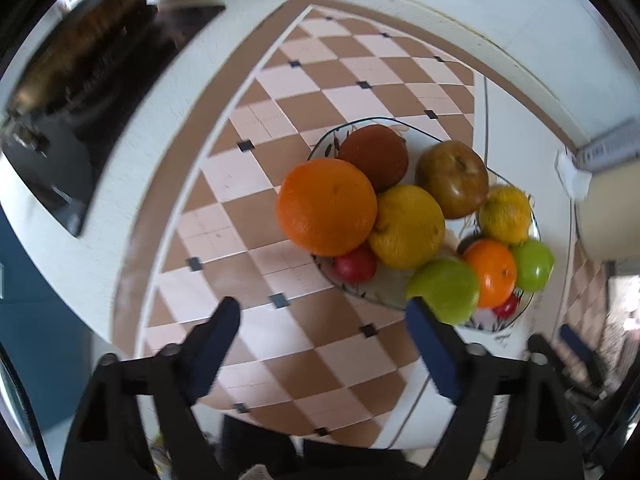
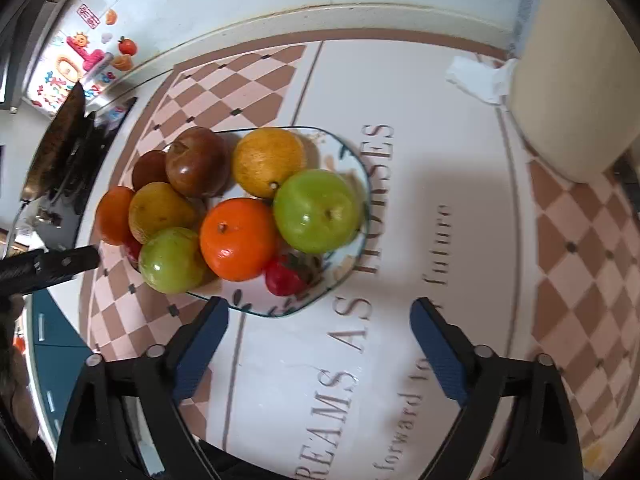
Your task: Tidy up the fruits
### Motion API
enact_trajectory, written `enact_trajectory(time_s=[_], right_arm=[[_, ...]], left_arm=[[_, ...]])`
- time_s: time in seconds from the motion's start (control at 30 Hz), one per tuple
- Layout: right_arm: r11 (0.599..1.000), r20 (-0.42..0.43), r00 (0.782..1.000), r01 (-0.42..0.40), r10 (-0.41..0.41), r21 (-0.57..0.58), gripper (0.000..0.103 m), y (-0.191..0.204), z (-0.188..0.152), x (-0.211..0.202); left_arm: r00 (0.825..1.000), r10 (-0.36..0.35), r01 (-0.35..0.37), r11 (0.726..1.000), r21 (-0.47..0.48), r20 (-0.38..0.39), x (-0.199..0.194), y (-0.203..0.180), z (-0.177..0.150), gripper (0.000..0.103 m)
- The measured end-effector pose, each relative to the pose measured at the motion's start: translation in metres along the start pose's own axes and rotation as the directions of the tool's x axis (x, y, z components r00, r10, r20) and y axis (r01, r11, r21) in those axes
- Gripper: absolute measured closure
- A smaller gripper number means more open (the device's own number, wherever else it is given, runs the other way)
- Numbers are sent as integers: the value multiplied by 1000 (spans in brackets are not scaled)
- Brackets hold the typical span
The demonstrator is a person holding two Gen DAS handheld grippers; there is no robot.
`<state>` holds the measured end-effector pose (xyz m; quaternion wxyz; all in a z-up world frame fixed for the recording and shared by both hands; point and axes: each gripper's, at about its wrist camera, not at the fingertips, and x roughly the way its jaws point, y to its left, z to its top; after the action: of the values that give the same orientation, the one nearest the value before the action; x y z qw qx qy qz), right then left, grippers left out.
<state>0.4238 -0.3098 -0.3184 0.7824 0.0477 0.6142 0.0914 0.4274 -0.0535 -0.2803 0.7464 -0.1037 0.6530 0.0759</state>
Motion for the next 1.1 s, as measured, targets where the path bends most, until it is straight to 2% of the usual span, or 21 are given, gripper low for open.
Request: enact_trajectory(time_s=[0.17, 0.37, 0.53, 0.83, 1.0, 1.1], right_arm=[[1000, 24, 999, 23, -23, 17, 6, 0, -5, -25], [998, 91, 994, 62, -62, 3, 6, 10, -17, -73], [997, 167, 983, 81, -82, 13, 6, 25, -34, -120], [992, 290, 950, 106, -120, 62, 6, 67, -96, -197], [989, 361, 921, 122, -144, 84, 5, 103, -144, -242], [988, 396, 906, 117, -149, 105, 5, 122, -172, -267]], left_arm=[[996, 59, -64, 996, 60, 71, -22, -10, -17, 8], [989, 44, -59, 993, 104, 142, -50, -17, -39, 8], [976, 34, -66, 988, 140, 215, -83, -17, -61, 8], [940, -34, -43, 975, 218, 339, -154, 12, -111, 8], [902, -63, -62, 960, 274, 427, -200, 32, -147, 8], [890, -99, -45, 952, 303, 445, -221, 44, -167, 8]])
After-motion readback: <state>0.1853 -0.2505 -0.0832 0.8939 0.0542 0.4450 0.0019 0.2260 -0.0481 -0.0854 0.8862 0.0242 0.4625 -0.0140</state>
